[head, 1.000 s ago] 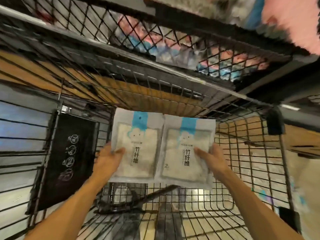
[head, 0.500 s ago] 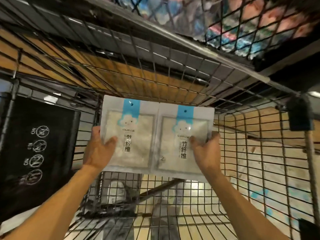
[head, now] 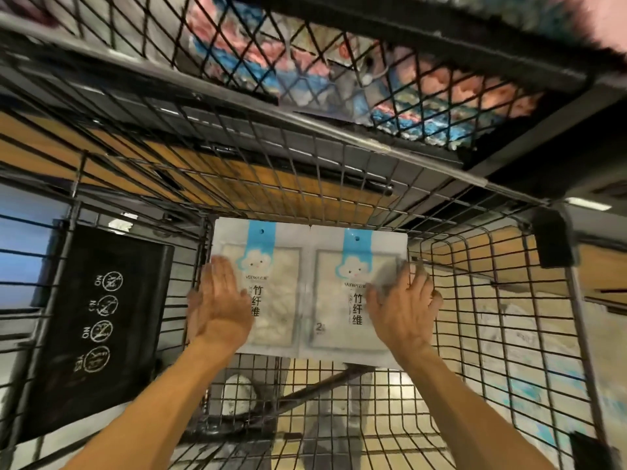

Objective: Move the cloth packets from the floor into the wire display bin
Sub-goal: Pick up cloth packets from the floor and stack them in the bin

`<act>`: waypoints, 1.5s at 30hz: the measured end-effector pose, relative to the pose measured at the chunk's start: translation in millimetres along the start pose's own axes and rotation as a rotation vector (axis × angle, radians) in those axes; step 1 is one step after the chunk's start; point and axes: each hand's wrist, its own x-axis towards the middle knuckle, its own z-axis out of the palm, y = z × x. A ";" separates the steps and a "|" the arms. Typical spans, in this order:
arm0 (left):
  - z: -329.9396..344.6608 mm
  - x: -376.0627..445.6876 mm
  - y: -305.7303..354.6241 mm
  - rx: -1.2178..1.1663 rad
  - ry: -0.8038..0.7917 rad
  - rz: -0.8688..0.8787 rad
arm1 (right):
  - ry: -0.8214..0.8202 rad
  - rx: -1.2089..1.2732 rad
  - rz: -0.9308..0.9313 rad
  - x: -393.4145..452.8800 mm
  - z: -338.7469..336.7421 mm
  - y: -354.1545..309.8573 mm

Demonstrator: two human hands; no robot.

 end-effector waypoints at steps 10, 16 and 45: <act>-158.5 -69.7 28.6 0.064 0.170 0.206 | 0.035 0.066 -0.183 -24.4 -164.8 13.5; -276.1 -137.9 51.5 0.118 0.274 0.258 | 0.138 0.165 -0.202 -61.1 -285.0 29.1; -481.8 -436.5 235.5 0.231 0.578 1.128 | 0.429 0.311 0.333 -345.4 -549.6 226.9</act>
